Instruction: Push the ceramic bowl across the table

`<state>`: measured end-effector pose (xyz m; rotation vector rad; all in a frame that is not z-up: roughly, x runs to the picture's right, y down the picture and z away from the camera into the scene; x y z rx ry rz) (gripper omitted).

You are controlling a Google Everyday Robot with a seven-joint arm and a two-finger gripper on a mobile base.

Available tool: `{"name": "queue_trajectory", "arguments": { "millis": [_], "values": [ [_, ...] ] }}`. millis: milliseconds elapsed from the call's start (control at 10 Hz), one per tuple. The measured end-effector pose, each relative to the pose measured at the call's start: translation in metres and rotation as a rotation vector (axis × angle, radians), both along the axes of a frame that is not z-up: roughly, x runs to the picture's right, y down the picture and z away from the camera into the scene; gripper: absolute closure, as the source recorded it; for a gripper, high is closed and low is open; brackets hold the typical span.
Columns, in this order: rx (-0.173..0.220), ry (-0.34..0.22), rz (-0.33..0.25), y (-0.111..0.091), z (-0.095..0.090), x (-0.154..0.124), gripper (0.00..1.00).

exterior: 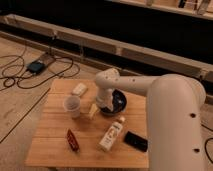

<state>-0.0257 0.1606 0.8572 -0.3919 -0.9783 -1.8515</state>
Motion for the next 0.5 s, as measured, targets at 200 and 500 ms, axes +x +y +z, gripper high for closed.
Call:
{"name": "queue_trajectory", "arguments": {
  "millis": [200, 500],
  "values": [
    [-0.014, -0.018, -0.013, 0.012, -0.005, -0.018, 0.20],
    [-0.022, -0.050, -0.039, 0.023, -0.019, -0.041, 0.20]
  ]
}}
